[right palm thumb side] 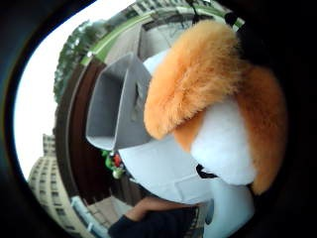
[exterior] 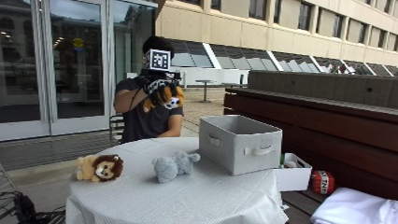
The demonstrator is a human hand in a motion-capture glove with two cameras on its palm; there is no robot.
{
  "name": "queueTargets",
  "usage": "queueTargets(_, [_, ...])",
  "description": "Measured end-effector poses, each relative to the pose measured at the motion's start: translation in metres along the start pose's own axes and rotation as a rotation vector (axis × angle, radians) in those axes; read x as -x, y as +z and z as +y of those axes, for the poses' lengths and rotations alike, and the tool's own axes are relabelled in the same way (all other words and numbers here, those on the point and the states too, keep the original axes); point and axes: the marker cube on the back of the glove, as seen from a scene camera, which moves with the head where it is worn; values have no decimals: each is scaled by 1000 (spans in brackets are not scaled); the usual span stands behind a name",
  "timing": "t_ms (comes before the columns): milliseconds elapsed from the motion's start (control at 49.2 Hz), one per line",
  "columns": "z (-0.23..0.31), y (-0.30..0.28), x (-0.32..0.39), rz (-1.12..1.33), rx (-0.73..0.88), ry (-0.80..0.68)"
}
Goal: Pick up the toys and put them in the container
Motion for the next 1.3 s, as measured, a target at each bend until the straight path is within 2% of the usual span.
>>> queueTargets(163, [-35, -89, 62, -18, -116, -92])
queueTargets(285, [-43, -120, 120, -13, -141, -141])
queueTargets(467, [-47, -120, 189, -37, -140, -193])
queueTargets(752, [-37, -70, 285, -66, -79, -264])
queueTargets(1016, [-40, -73, 266, -24, -105, -234])
queueTargets(1301, [-88, -56, 138, 29, -119, -181])
